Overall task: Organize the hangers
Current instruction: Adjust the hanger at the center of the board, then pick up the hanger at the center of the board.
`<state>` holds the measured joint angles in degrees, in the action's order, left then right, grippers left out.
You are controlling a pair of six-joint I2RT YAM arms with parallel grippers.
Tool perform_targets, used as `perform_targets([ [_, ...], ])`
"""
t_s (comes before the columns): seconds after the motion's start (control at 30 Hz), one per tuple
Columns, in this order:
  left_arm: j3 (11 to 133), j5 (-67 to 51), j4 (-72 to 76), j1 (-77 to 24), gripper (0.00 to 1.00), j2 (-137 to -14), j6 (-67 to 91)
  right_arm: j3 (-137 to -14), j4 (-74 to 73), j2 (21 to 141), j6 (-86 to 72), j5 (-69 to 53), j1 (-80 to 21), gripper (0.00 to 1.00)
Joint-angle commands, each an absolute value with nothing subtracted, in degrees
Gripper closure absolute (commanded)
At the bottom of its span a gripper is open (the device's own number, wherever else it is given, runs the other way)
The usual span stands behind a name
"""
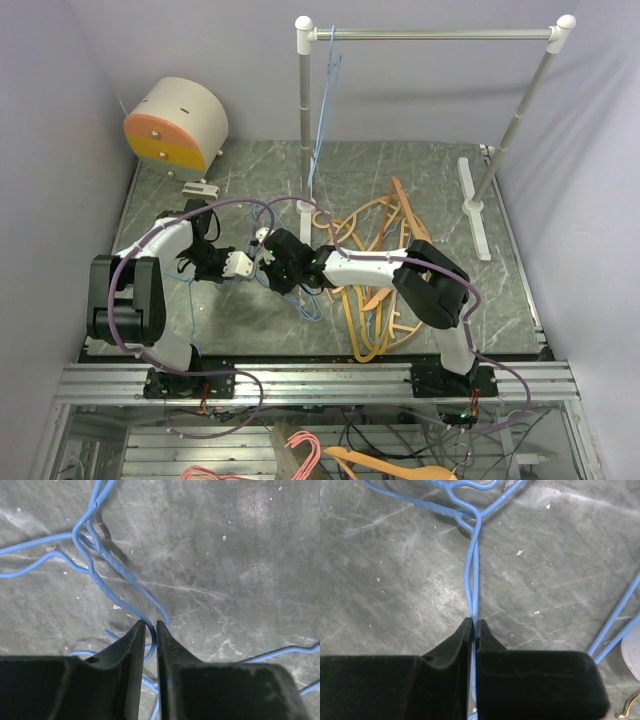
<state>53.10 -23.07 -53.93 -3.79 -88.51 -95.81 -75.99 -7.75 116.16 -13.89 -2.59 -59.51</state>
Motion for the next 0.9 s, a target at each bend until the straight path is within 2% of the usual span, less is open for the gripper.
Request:
perform_targets([
  [0.0, 56.1, -21.9, -56.0, -4.8, 0.78, -90.7, -95.4, -74.8, -6.2, 114.0, -14.2, -3.1, -58.8, 1.00],
  [0.13, 56.7, -21.4, -56.1, -5.3, 0.93, -90.0, -94.7, -74.4, -5.9, 114.0, -14.3, -3.3, -58.8, 1.00],
  [0.2, 58.2, -21.4, -57.5, -5.8, 0.93, -88.6, -94.8, -74.0, -5.3, 113.8, -14.4, -3.8, -58.7, 1.00],
  [0.23, 59.0, -21.7, -58.6, -5.9, 0.93, -87.9, -95.0, -73.7, -4.8, 113.4, -14.4, -3.9, -58.7, 0.97],
  [0.3, 59.6, -20.9, -59.7, -6.6, 0.93, -86.0, -95.3, -72.7, -3.8, 112.4, -14.4, -4.2, -58.6, 0.74],
  [0.37, 59.7, -20.2, -60.2, -6.9, 0.93, -83.7, -95.8, -71.7, -2.7, 111.3, -14.2, -3.9, -58.7, 0.46],
  [0.47, 61.5, -19.7, -62.5, -6.9, 0.93, -82.5, -95.8, -71.7, -2.3, 109.8, -13.6, -3.0, -58.5, 0.23],
  [0.5, 62.5, -19.7, -63.6, -6.9, 0.93, -82.6, -95.6, -71.8, -2.4, 109.3, -13.3, -2.8, -58.4, 0.20],
  [0.77, 68.3, -21.3, -67.3, -7.3, 0.93, -79.1, -94.2, -70.7, -1.3, 105.4, -12.0, -3.6, -58.1, 0.18],
  [0.87, 70.1, -21.5, -68.4, -7.4, 0.93, -78.0, -93.8, -70.5, -1.6, 105.4, -12.0, -4.3, -58.1, 0.25],
])
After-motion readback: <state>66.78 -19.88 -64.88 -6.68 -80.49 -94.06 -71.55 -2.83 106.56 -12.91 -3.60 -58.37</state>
